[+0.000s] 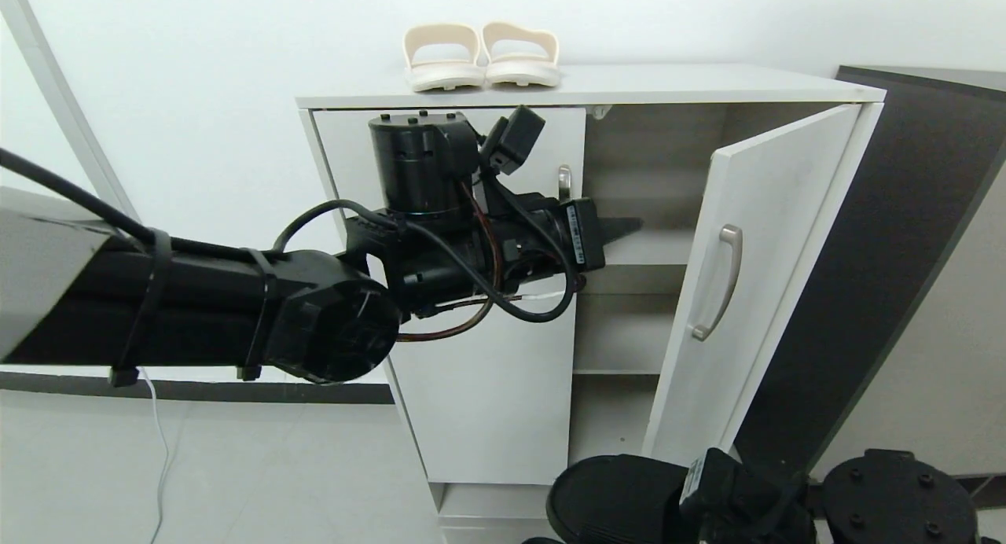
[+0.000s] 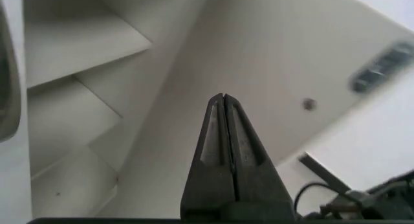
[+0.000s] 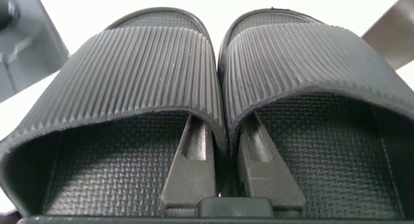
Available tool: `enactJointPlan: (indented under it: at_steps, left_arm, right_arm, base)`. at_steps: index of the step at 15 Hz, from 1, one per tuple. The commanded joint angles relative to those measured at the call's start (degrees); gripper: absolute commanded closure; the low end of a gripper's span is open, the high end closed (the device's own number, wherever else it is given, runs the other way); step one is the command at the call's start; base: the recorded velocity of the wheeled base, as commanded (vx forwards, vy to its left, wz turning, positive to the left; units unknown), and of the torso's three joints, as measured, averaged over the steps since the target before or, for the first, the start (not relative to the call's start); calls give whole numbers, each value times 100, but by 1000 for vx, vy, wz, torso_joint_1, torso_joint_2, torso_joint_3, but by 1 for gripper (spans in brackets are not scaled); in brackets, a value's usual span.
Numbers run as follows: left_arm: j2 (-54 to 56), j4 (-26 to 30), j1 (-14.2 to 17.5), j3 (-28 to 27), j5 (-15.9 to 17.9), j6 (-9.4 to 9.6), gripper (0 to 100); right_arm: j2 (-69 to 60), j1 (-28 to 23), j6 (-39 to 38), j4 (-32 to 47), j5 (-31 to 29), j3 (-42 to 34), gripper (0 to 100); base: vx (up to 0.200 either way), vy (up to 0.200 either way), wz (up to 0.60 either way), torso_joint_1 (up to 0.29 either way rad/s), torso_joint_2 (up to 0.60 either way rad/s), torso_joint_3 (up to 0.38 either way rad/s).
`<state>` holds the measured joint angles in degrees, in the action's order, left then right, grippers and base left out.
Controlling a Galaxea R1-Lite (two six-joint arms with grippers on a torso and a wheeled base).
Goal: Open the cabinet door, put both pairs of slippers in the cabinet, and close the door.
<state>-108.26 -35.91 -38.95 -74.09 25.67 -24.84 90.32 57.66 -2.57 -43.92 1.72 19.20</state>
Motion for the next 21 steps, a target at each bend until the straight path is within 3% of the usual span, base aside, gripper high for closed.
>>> enactJointPlan:
  at_steps: [1, 6, 9, 11, 13, 17, 21]
  left_arm:
    - [-204, 5, 80, -132, -1, -135, 100]
    - [-494, -12, 72, -457, 8, -187, 100]
    - [-740, -91, -385, -562, -19, -126, 100]
    - [-547, -469, -675, -307, -19, -135, 100]
    - [-362, -566, -781, -158, -10, -135, 100]
    - [-81, -592, -394, 211, -71, -126, 100]
    - [860, -873, 54, 1064, -361, -91, 100]
  right_arm:
    - [-14, 140, -6, -11, -5, -145, 100]
    - [-6, 281, 37, -11, 4, -276, 100]
    - [21, 290, 81, -11, 4, -276, 100]
    - [30, 281, 81, -11, -5, -276, 100]
    - [30, 281, 81, -11, 4, -268, 100]
    - [38, 263, 73, -204, -14, -250, 100]
    - [267, 79, 37, -600, -40, -197, 100]
  base:
    - [-200, 0, 0, -2, 2, 2]
    - [-200, 0, 0, 0, 2, 3]
    - [0, 0, 0, 0, 0, 0]
    - [0, 0, 0, 0, 0, 0]
    - [0, 0, 0, 0, 0, 0]
    - [0, 0, 0, 0, 0, 0]
    - [0, 0, 0, 0, 0, 0]
